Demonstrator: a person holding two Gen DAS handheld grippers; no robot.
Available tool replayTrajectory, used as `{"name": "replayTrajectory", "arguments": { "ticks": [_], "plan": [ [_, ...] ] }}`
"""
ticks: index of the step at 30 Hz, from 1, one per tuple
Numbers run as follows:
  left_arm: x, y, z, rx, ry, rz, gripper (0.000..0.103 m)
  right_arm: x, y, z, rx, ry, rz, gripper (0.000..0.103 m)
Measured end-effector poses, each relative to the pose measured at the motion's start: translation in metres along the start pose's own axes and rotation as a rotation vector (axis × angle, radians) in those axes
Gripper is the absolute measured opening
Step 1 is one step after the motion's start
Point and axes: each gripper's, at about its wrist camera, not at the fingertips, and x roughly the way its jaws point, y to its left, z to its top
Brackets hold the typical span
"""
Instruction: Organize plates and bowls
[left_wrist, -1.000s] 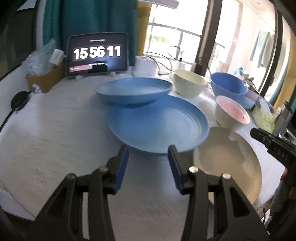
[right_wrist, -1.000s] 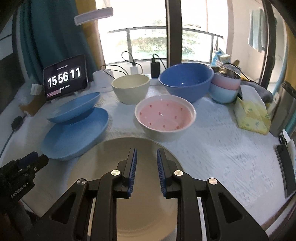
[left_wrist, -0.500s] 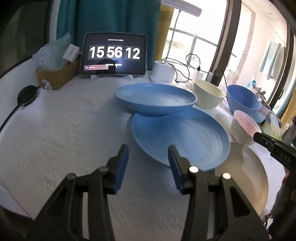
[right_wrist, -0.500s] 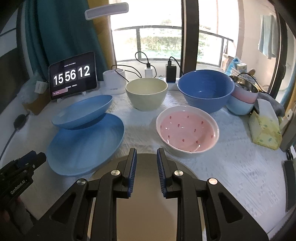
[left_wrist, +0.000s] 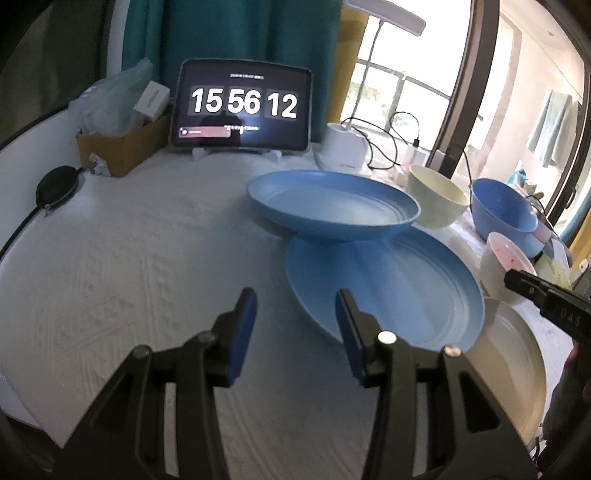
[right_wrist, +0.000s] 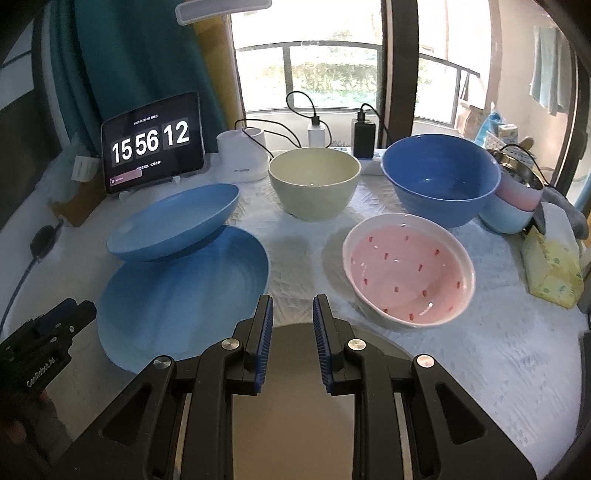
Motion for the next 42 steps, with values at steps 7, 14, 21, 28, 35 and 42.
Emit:
{"name": "replayTrajectory", "arguments": {
  "ticks": [7,14,21,28,35,42],
  "plan": [
    [0.014,0.006,0.006,-0.024,0.02,-0.004,0.046,0.013,0.004,0.005,-0.005,0.03,0.026,0.024],
    [0.026,0.008,0.011,-0.047,0.039,-0.01,0.046,0.025,0.009,0.01,-0.01,0.056,0.05,0.024],
    [0.034,0.008,0.011,-0.055,0.057,-0.012,0.046,0.037,0.011,0.013,-0.007,0.079,0.055,0.024],
    [0.042,0.007,0.011,-0.057,0.085,-0.022,0.046,0.049,0.011,0.012,0.005,0.115,0.068,0.024],
    [0.052,0.004,0.01,-0.054,0.12,-0.034,0.046,0.057,0.013,0.013,0.009,0.135,0.079,0.025],
    [0.059,-0.001,0.009,-0.045,0.149,-0.018,0.046,0.065,0.015,0.009,0.018,0.168,0.1,0.025]
  ]
}}
